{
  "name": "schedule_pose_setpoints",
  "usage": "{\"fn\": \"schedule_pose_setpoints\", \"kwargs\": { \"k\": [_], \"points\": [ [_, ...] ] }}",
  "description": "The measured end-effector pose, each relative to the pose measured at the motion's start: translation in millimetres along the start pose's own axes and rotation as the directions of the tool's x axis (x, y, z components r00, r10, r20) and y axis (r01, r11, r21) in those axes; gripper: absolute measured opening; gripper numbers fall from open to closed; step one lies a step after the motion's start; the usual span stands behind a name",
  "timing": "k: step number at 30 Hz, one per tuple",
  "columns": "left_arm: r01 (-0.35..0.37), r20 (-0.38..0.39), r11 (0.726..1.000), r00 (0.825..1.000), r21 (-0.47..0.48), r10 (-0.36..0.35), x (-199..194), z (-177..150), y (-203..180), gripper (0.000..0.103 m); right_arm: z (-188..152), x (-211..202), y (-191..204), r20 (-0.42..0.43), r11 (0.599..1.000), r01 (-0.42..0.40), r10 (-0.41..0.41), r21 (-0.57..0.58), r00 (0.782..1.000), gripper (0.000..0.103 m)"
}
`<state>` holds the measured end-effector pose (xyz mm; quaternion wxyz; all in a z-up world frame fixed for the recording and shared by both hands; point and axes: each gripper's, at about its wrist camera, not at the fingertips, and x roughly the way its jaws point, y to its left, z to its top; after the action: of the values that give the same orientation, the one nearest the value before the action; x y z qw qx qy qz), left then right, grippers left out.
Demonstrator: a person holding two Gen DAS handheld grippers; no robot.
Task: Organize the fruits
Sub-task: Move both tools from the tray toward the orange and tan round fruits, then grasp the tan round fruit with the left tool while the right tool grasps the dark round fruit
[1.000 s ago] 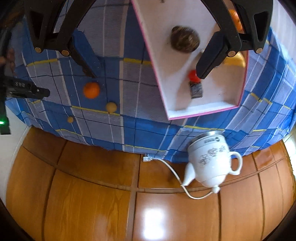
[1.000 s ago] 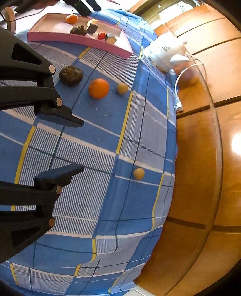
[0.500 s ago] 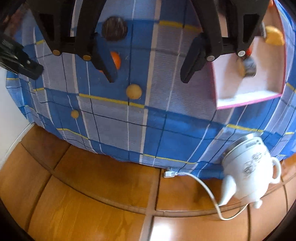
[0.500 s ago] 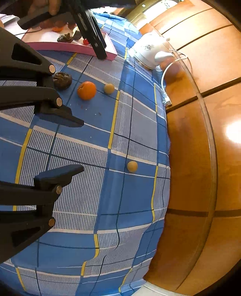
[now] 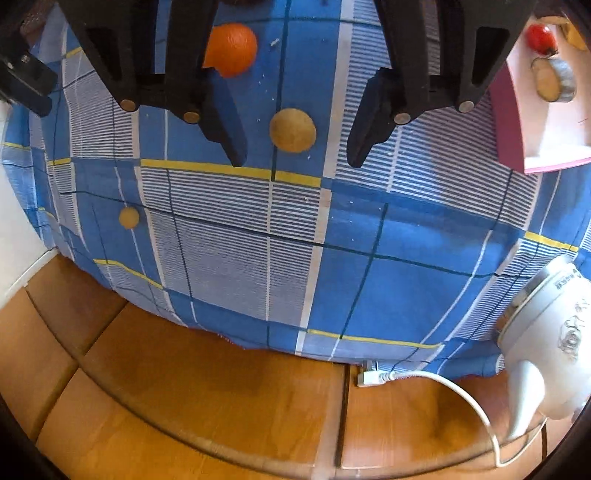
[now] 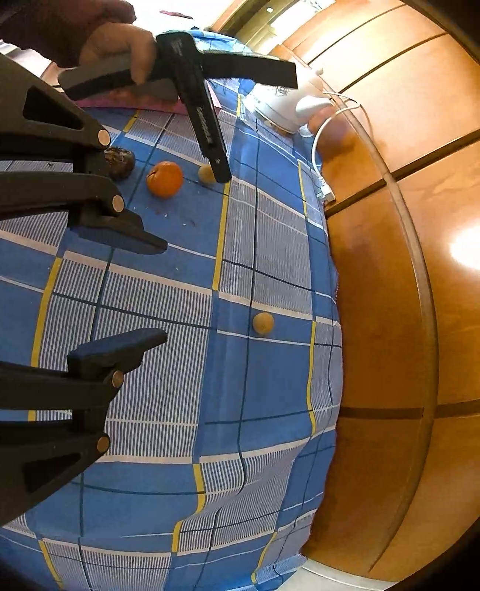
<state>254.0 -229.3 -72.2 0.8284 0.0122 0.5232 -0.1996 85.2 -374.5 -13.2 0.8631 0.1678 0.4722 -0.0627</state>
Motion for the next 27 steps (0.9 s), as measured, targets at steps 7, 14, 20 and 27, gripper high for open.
{"fn": "schedule_pose_setpoints", "kwargs": {
  "k": [7,14,20,27],
  "points": [
    [0.010,0.003,1.000,1.000,0.011,-0.010,8,-6,5,0.027,0,2,1,-0.002,1.000,0.010,-0.010,-0.012,1.000,0.042],
    [0.026,0.090,0.999,0.995,0.040,-0.029,-39,-30,10,0.027,-2,4,2,-0.007,0.999,0.034,-0.035,-0.028,0.999,0.042],
    [0.027,0.138,0.994,0.990,0.110,-0.042,-85,-85,4,0.027,-5,11,5,-0.033,0.997,0.053,-0.054,-0.051,0.998,0.042],
    [0.021,0.139,0.979,0.989,0.201,-0.050,-102,-154,-11,0.027,-10,21,8,-0.067,0.994,0.074,-0.079,-0.085,0.995,0.042]
  ]
}}
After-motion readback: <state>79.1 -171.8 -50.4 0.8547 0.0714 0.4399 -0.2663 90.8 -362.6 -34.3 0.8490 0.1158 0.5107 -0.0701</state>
